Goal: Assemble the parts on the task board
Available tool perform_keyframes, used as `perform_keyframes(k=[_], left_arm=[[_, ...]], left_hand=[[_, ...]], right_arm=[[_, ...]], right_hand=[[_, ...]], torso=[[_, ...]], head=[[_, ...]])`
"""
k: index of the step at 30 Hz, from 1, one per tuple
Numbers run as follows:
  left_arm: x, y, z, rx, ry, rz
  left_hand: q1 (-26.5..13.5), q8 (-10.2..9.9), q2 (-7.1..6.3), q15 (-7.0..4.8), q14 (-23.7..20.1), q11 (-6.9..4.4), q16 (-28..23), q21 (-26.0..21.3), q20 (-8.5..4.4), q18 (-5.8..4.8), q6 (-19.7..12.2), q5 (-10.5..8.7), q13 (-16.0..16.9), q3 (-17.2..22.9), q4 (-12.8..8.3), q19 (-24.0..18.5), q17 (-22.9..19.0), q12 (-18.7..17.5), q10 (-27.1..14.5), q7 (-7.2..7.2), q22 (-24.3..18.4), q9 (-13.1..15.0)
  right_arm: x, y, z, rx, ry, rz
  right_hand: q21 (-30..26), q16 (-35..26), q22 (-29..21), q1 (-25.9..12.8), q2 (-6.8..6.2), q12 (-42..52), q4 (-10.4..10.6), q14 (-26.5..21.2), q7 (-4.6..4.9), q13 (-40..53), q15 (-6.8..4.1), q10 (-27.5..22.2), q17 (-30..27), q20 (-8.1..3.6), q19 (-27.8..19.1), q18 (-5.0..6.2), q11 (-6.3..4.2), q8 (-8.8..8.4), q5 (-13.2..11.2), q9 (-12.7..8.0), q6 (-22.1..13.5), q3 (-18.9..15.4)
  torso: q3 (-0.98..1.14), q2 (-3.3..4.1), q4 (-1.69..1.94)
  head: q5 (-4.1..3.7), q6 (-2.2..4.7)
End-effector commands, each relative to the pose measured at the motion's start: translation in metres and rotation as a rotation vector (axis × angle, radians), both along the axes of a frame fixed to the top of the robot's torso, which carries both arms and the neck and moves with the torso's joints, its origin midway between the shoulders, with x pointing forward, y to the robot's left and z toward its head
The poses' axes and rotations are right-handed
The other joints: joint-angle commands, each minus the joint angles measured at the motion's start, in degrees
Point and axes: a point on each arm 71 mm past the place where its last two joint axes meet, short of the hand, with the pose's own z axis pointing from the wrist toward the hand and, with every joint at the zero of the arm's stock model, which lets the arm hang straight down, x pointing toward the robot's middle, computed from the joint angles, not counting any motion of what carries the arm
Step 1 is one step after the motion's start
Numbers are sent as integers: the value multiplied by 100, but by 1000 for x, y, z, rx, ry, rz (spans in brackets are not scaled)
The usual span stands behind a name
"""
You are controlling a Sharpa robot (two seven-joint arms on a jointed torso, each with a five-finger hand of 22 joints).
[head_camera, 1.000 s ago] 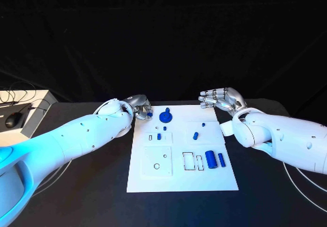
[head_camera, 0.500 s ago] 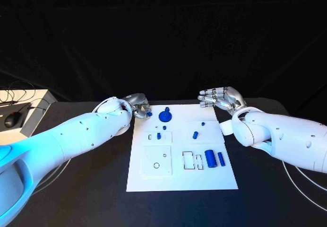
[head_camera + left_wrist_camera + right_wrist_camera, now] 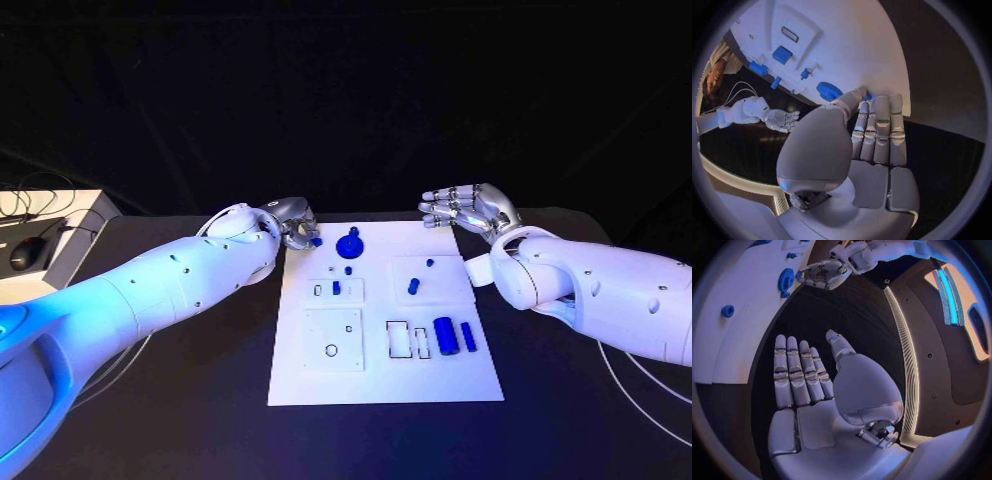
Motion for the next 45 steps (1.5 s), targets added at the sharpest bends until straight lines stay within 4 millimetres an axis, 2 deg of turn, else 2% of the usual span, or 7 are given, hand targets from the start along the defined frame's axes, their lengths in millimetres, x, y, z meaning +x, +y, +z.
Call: perform_keyframes(k=[1,13,26,30,36,43,45], left_arm=[[-3,-4,-13,26,71,-19],[-4,-6,-17,39,90,-36],[-3,-3,-17,47,76,-32],[-3,-2,-13,3,28,-28],[-3,3,-6,-113,-49,-18],[-6,13,1,-244,-117,-5],[-8,16,2,-283,-127,1]], left_hand=[[-47,-36,-13,-8,43,2,22,28,43,102,43,-12,3,53,4,-3,-7,-39,32,0,12,-6],[-106,-33,27,-68,198,-71,75,165,23,143,313,1,-2,318,-41,45,11,-58,266,-71,140,-3],[-118,-22,116,-163,485,-161,33,361,-87,163,559,28,-3,652,-157,159,38,-60,589,-48,278,8],[-116,-23,138,-223,635,-224,-3,427,-125,180,696,50,2,699,-190,242,50,-58,806,-58,300,15],[-101,-29,129,-287,829,-285,-124,523,-191,195,670,82,5,822,-307,332,87,-58,1064,-43,331,11],[-106,-30,148,-298,920,-287,-262,559,-224,190,694,91,6,852,-389,363,207,-55,1089,-26,308,11],[-109,-30,148,-296,927,-285,-282,568,-225,192,690,94,6,869,-397,363,247,-55,1084,-24,306,11]], right_arm=[[-1,2,1,-1,-7,20],[-1,3,1,1,-6,23],[-1,3,1,1,-7,24],[-1,3,1,1,-7,23],[-1,3,1,1,-8,23],[-1,2,1,1,-8,22],[-1,2,1,1,-8,22]], right_hand=[[11,-36,-2,-53,-8,-37,5,36,-9,-5,-8,33,3,0,39,-22,1,-13,15,-4,35,37],[13,-37,-3,-49,-10,-38,16,46,-15,-5,-13,45,4,-4,46,-21,-4,-12,19,-3,50,51],[15,-37,-3,-50,-12,-38,18,50,-17,-5,-16,52,4,-5,48,-21,-6,-13,21,-3,56,56],[15,-37,-3,-50,-12,-38,18,50,-17,-5,-16,52,4,-5,48,-21,-6,-13,21,-3,56,56],[15,-37,-3,-50,-12,-38,18,50,-17,-5,-16,52,4,-5,48,-21,-6,-13,21,-3,56,56],[15,-37,-3,-50,-12,-38,18,50,-17,-5,-16,52,4,-5,48,-21,-6,-13,21,-3,56,56],[15,-37,-3,-50,-12,-38,18,50,-17,-5,-16,52,4,-5,48,-21,-6,-13,21,-3,56,56]], torso=[[3,3,-3],[5,-7,6],[1,-5,3],[-5,-7,4],[-8,-7,8],[-6,-5,4],[-12,-3,6]], head=[[-7,-7],[-11,-28],[8,4],[13,19],[19,39],[21,50],[18,50]])
